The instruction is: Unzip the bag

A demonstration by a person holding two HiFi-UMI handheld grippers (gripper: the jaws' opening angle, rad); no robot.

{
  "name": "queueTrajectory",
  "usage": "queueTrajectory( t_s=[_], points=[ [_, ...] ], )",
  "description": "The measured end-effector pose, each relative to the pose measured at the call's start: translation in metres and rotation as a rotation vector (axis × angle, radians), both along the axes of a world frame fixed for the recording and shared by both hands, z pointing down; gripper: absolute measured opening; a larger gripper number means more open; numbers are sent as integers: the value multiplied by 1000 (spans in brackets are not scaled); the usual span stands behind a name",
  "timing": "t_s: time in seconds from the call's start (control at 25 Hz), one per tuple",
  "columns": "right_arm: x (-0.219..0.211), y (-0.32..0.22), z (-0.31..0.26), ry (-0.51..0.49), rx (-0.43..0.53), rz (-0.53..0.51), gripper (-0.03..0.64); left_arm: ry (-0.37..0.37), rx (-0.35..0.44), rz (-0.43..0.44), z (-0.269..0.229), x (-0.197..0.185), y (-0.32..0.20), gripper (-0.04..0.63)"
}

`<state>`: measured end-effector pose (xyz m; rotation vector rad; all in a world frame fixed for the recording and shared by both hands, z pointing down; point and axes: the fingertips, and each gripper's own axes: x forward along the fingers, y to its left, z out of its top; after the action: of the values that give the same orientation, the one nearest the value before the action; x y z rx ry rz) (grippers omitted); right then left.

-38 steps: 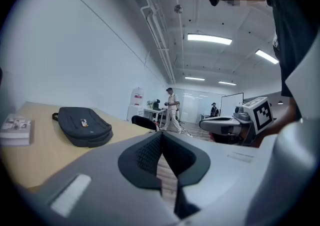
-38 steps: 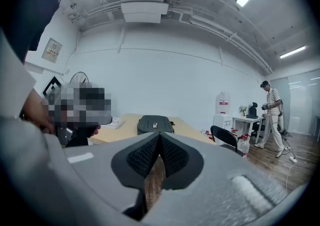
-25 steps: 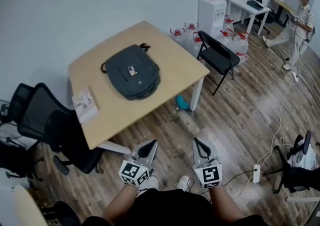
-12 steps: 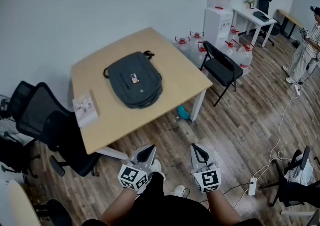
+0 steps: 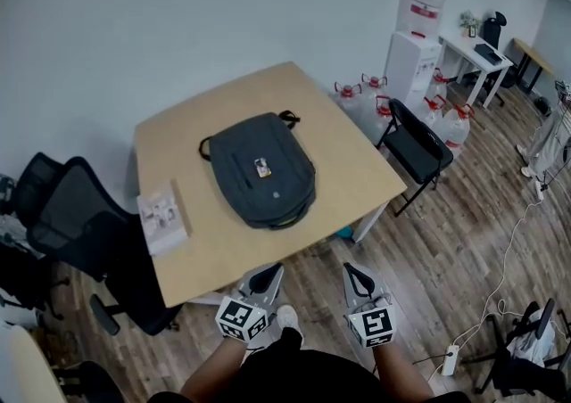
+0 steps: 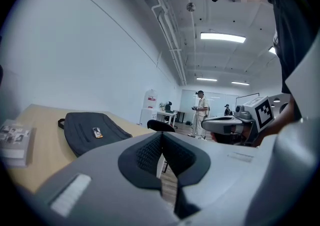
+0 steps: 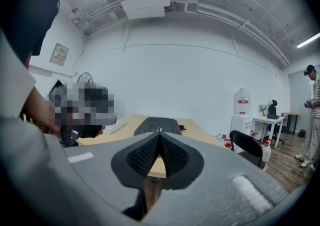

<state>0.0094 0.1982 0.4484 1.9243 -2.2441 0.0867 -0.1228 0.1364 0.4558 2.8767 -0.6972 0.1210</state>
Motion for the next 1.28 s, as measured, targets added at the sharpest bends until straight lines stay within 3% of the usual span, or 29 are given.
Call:
queueTrajectory(
  t_s=[0.24,0.64,0.96,1.28],
  points=[
    [-14,-66,4,9,-45,-30,3,2,-10,-9,1,-10,-56,17],
    [-29,-139,3,5,-26,-75,3,-12,-6,-35,5,-31,-115,17],
    [-9,-181,22,20,-100,-114,3,-31,-41,-108,17,-32,-156,17],
    [31,-230,59,23,-159,-168,3,-96,-55,-168,31,4,-204,17]
  ],
)
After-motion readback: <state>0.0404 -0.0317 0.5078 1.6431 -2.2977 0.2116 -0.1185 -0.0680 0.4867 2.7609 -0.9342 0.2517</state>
